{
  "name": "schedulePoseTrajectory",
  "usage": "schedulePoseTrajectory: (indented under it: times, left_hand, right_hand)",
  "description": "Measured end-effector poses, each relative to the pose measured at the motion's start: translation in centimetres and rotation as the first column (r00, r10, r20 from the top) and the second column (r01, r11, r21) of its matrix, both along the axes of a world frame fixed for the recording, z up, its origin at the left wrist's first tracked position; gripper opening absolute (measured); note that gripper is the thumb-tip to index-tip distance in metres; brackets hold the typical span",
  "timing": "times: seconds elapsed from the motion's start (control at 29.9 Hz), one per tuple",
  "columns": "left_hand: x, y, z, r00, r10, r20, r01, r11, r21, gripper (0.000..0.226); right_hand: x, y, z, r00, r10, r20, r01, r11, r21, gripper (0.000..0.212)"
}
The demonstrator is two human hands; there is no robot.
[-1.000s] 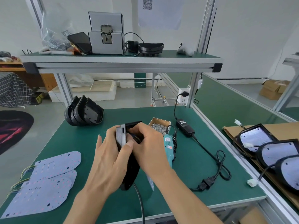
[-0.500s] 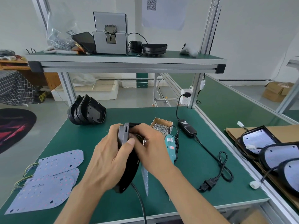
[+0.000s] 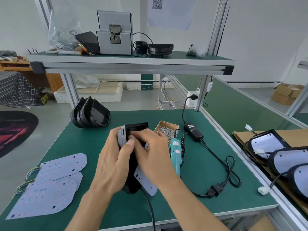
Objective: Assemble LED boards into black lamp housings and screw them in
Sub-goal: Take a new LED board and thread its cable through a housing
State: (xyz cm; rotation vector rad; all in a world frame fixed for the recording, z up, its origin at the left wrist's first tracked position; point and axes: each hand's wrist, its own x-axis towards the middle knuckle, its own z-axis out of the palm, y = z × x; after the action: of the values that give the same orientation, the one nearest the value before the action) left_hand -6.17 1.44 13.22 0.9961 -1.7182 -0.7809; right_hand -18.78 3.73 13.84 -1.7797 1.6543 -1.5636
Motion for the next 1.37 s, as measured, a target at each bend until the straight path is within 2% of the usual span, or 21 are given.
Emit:
schedulePoseTrajectory:
  times: [0.07, 0.3, 0.47, 0.6, 0.67, 0.74, 0.8, 0.84, 0.9, 1.0, 1.07, 1.14, 1.17, 1.24, 1.31, 1.37]
  left_hand:
    - [0.4, -0.3, -0.2, 1.0, 0.003, -0.007, -0.003, 1.0, 0.003, 0.019]
    - [0.5, -0.8, -0.6, 1.0, -0.017, 0.005, 0.017, 1.0, 0.01, 0.019]
    - [0.6, -1.6, -1.1, 0.999, -0.042, -0.011, 0.042, 0.999, 0.024, 0.024]
    - [0.4, -1.9, -1.4, 0.999, -0.051, 0.002, 0.051, 0.998, 0.024, 0.016]
    - [0.2, -2.0, -1.6, 0.998, -0.062, -0.011, 0.063, 0.998, 0.015, 0.018]
    - [0.3, -2.4, -1.7, 0.996, -0.071, -0.051, 0.072, 0.997, 0.006, 0.023]
    - [0.5, -3.2, -1.6, 0.976, -0.108, -0.187, 0.129, 0.986, 0.104, 0.031]
    - [0.7, -3.6, -1.6, 0.951, -0.134, -0.28, 0.185, 0.969, 0.163, 0.034]
    - [1.1, -4.2, -1.5, 0.896, -0.188, -0.402, 0.291, 0.933, 0.213, 0.037]
    - [1.3, -4.6, -1.6, 0.874, -0.218, -0.434, 0.345, 0.908, 0.237, 0.033]
    - [1.3, -4.6, -1.5, 0.84, -0.233, -0.49, 0.405, 0.871, 0.279, 0.036]
    - [1.3, -4.6, -1.4, 0.814, -0.233, -0.533, 0.473, 0.798, 0.374, 0.057]
    - [1.4, -4.6, -1.4, 0.806, -0.241, -0.541, 0.503, 0.76, 0.411, 0.065]
    - [1.4, -4.7, -1.4, 0.794, -0.256, -0.552, 0.542, 0.709, 0.451, 0.056]
    - [1.3, -4.4, -1.3, 0.742, -0.288, -0.606, 0.617, 0.646, 0.448, 0.054]
    - [1.0, -4.1, -1.6, 0.706, -0.271, -0.655, 0.643, 0.632, 0.432, 0.057]
  right_hand:
    - [-0.4, 0.1, 0.1, 0.997, 0.066, -0.033, -0.063, 0.995, 0.081, 0.025]
    - [-1.0, -0.3, 0.3, 0.985, 0.141, -0.095, -0.109, 0.951, 0.288, 0.032]
    - [-0.7, -0.4, 0.0, 0.973, 0.149, -0.178, -0.082, 0.938, 0.336, 0.032]
    - [-0.6, -0.8, -0.1, 0.949, 0.112, -0.294, -0.005, 0.94, 0.342, 0.026]
    - [-0.5, -1.0, -0.1, 0.944, 0.113, -0.309, -0.011, 0.949, 0.315, 0.025]
    - [-0.7, -0.9, -0.3, 0.961, 0.105, -0.255, -0.057, 0.98, 0.189, 0.023]
    - [-2.0, -0.4, -0.5, 0.985, 0.12, -0.125, -0.117, 0.992, 0.037, 0.024]
    - [-2.7, 0.0, -0.7, 0.98, 0.157, -0.119, -0.158, 0.987, 0.006, 0.027]
    - [-4.3, 0.6, -1.0, 0.925, 0.25, -0.286, -0.247, 0.968, 0.044, 0.039]
    - [-6.0, 1.0, -0.7, 0.743, 0.313, -0.592, -0.258, 0.95, 0.178, 0.047]
    - [-6.9, 1.0, 0.3, 0.641, 0.317, -0.699, -0.243, 0.948, 0.206, 0.048]
    - [-7.4, 0.9, 1.5, 0.58, 0.332, -0.744, -0.241, 0.942, 0.233, 0.05]
    - [-7.5, 0.9, 2.0, 0.564, 0.354, -0.746, -0.244, 0.934, 0.259, 0.052]
    - [-7.6, 0.8, 2.7, 0.589, 0.449, -0.672, -0.288, 0.894, 0.344, 0.05]
    - [-7.8, 0.7, 3.3, 0.662, 0.53, -0.529, -0.345, 0.843, 0.412, 0.038]
    - [-8.0, 0.8, 3.8, 0.76, 0.523, -0.386, -0.37, 0.837, 0.403, 0.028]
